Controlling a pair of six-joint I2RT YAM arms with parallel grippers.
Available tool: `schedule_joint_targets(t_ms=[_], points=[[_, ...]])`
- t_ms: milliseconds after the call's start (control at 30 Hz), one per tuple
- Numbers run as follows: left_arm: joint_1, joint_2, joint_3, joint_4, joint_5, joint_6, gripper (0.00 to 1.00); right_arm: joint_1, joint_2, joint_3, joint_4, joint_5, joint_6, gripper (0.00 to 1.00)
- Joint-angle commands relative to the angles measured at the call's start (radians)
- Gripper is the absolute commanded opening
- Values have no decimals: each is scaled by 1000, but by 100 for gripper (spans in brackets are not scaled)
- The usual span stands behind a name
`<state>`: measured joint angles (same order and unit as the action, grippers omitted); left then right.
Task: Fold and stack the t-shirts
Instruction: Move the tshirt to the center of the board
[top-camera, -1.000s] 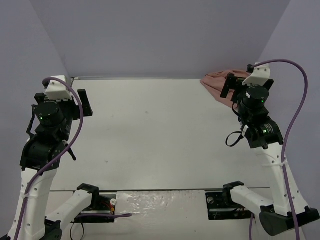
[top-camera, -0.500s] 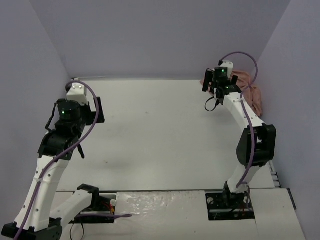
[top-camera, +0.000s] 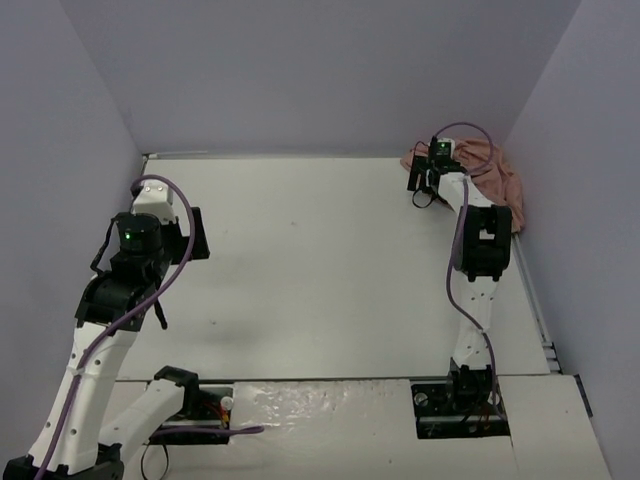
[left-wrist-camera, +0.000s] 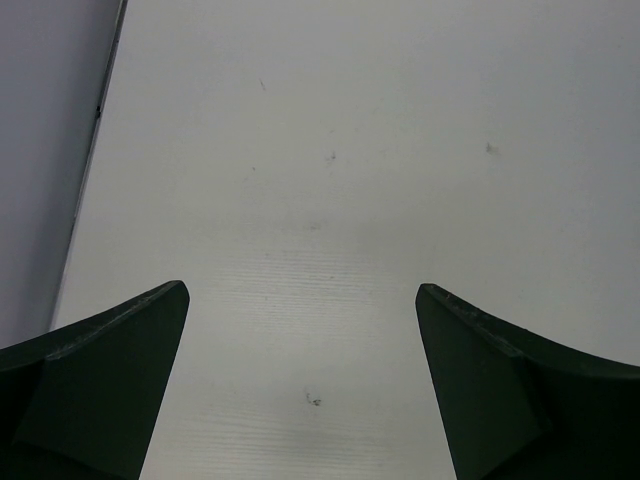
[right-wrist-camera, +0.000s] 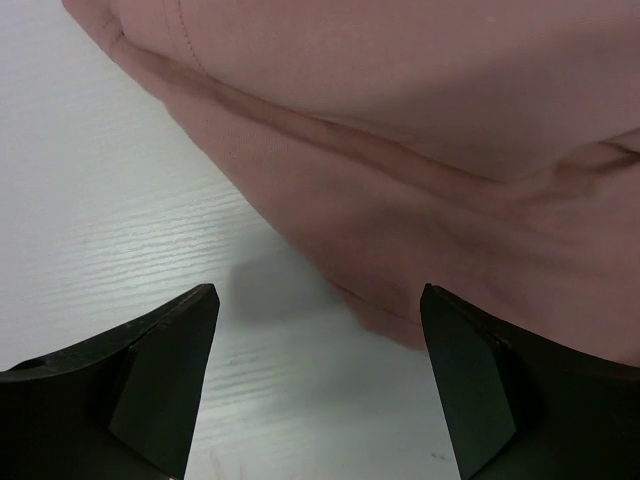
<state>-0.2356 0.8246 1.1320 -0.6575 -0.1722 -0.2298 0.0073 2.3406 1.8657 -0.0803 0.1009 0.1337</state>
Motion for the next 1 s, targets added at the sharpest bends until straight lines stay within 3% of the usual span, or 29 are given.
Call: schedule_joint_targets(t_ms=[0,167,267,467,633,833,967], points=[[-4,2,16,11,7,-16,97,-39,18,86,33,-87,-42,78],[-4,10,18,9,7,-19,97,-52,60,81,33,-116,-51,69],[-4,14,24,10,7,-17,97,-63,83,77,31,-145,-53,54],[-4,27,31,9,19,-8,97,-49,90,76,31,-284,-49,2],[-4,38,62,10,6,17,97,60,-46,51,30,-325,-53,0],[-7,51,123,15,-4,40,97,304,-339,-36,33,-322,-17,0],[-11,55,138,15,-8,43,97,497,-404,-111,34,-259,6,0]])
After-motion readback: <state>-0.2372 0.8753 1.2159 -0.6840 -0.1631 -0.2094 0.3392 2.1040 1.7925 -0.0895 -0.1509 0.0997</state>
